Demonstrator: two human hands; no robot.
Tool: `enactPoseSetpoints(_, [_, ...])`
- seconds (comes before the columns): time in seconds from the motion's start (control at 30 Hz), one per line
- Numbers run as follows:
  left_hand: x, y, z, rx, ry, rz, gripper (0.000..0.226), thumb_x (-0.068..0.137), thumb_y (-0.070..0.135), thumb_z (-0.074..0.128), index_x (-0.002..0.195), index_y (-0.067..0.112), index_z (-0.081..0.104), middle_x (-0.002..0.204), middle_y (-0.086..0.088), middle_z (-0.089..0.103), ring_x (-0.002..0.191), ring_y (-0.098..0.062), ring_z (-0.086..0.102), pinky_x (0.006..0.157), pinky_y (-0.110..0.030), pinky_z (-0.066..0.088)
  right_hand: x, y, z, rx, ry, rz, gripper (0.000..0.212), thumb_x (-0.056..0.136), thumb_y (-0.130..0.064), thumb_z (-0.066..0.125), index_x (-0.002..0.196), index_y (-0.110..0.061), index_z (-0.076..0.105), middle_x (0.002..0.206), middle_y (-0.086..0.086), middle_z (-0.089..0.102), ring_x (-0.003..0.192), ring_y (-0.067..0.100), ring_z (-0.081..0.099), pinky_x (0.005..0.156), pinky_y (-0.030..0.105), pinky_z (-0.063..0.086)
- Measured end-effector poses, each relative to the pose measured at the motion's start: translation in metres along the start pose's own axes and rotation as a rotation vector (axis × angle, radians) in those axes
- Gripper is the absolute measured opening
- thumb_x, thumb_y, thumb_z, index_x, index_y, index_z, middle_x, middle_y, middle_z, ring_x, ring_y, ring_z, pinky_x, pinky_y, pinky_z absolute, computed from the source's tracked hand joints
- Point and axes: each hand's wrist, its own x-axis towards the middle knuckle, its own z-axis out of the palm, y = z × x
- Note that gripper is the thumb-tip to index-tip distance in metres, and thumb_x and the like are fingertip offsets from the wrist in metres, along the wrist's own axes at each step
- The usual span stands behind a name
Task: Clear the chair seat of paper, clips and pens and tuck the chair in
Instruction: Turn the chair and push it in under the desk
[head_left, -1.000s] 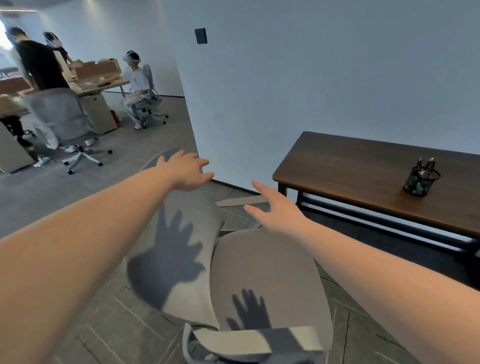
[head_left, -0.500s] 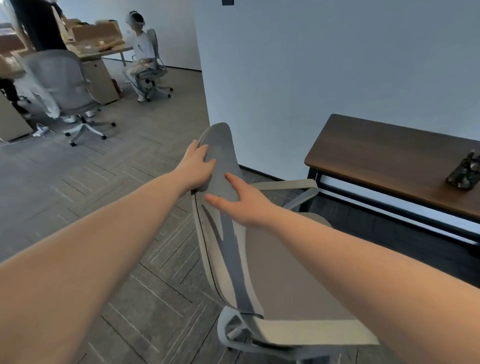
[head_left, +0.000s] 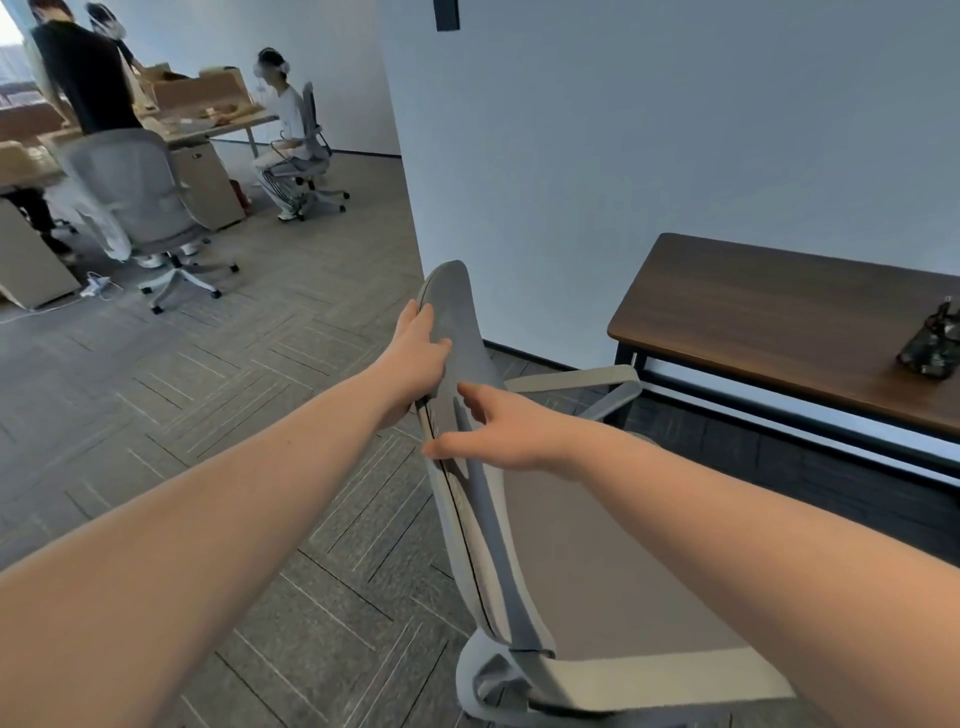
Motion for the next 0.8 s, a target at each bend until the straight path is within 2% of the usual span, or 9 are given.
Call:
enactPoseSetpoints(0.1, [-0.013, 0.012, 0.016, -0.09, -0.03, -0.001, 0.061, 0.101, 0.014, 0.035, 0.152, 0.019, 0.002, 0.159, 0.012, -0.017, 0.144, -0.014, 0.013, 0.091, -0.018, 0.03, -0.01, 0.009, -0.012, 0.082, 0.022, 0.021, 0.084, 0.081, -0.041, 0.067, 0.149, -0.015, 0.024, 0.153, 0.008, 0.035, 0.14, 0.022, 0.036, 0.111, 0.037, 0.034])
enactPoseSetpoints(0.17, [-0.023, 0.02, 0.03, -0.158, -0.072, 0.012, 0.063, 0.101, 0.013, 0.038, 0.152, 0.019, 0.002, 0.158, 0.012, -0.021, 0.146, -0.015, 0.009, 0.105, -0.026, 0.026, -0.016, 0.015, -0.018, 0.127, 0.044, 0.023, 0.064, 0.08, -0.031, 0.066, 0.138, -0.017, 0.042, 0.136, 0.01, 0.054, 0.125, 0.025, 0.052, 0.107, 0.04, 0.041])
enactPoseSetpoints(0.23, [-0.034, 0.026, 0.045, -0.17, -0.144, 0.031, 0.063, 0.1, 0.016, 0.04, 0.152, 0.019, 0.003, 0.157, 0.012, -0.024, 0.147, -0.015, 0.006, 0.114, -0.032, 0.02, -0.022, 0.025, -0.025, 0.109, 0.061, 0.03, 0.051, 0.077, -0.027, 0.062, 0.126, -0.022, 0.051, 0.109, 0.004, 0.063, 0.098, 0.02, 0.061, 0.088, 0.033, 0.05])
enactPoseSetpoints(0.3, [-0.041, 0.032, 0.056, -0.118, -0.23, 0.05, 0.059, 0.101, 0.026, 0.038, 0.152, 0.022, 0.007, 0.156, 0.012, -0.025, 0.148, -0.014, 0.004, 0.117, -0.035, 0.016, -0.032, 0.038, -0.037, 0.084, 0.072, 0.068, 0.043, 0.076, -0.024, 0.059, 0.119, -0.02, 0.055, 0.09, 0.002, 0.059, 0.075, 0.016, 0.055, 0.066, 0.029, 0.046])
enactPoseSetpoints(0.37, [-0.043, 0.038, 0.065, -0.047, -0.275, 0.093, 0.051, 0.101, 0.036, 0.032, 0.15, 0.026, 0.02, 0.159, 0.01, -0.016, 0.147, -0.014, 0.008, 0.118, -0.036, 0.016, -0.05, 0.051, -0.054, 0.063, 0.062, 0.104, 0.041, 0.077, -0.02, 0.057, 0.118, -0.018, 0.056, 0.088, 0.007, 0.06, 0.072, 0.019, 0.056, 0.063, 0.032, 0.045])
enactPoseSetpoints(0.5, [-0.033, 0.045, 0.081, 0.477, -0.106, 0.422, 0.049, 0.093, 0.055, 0.037, 0.134, 0.032, 0.049, 0.15, -0.004, 0.029, 0.141, -0.022, 0.024, 0.117, -0.036, 0.02, -0.09, 0.075, -0.083, -0.027, 0.032, 0.134, 0.039, 0.081, -0.013, 0.054, 0.118, -0.025, 0.054, 0.09, 0.004, 0.06, 0.074, 0.017, 0.057, 0.064, 0.029, 0.045])
enactPoseSetpoints(0.63, [-0.012, 0.047, 0.096, 0.828, -0.125, 0.762, 0.09, 0.066, 0.089, 0.024, 0.128, 0.03, 0.051, 0.136, -0.002, 0.049, 0.14, -0.024, 0.03, 0.117, -0.047, 0.02, -0.128, 0.101, -0.106, -0.161, 0.026, 0.18, 0.053, 0.079, -0.012, 0.054, 0.124, -0.041, 0.048, 0.094, -0.002, 0.061, 0.078, 0.017, 0.058, 0.068, 0.033, 0.048])
enactPoseSetpoints(0.73, [-0.001, 0.055, 0.115, 0.861, -0.158, 0.852, 0.097, 0.06, 0.093, 0.019, 0.111, 0.019, 0.058, 0.109, -0.003, 0.06, 0.109, -0.026, 0.054, 0.109, -0.052, 0.029, -0.158, 0.116, -0.12, -0.2, 0.006, 0.205, 0.066, 0.083, -0.008, 0.053, 0.136, -0.043, 0.038, 0.088, -0.011, 0.056, 0.069, 0.008, 0.052, 0.062, 0.023, 0.042])
enactPoseSetpoints(0.8, [0.0, 0.061, 0.133, 0.836, -0.109, 0.94, 0.095, 0.063, 0.092, 0.02, 0.095, 0.013, 0.062, 0.089, -0.005, 0.061, 0.084, -0.028, 0.056, 0.095, -0.051, 0.04, -0.173, 0.128, -0.129, -0.253, 0.026, 0.222, 0.069, 0.084, -0.008, 0.055, 0.141, -0.042, 0.034, 0.083, -0.018, 0.052, 0.066, 0.003, 0.05, 0.059, 0.02, 0.04])
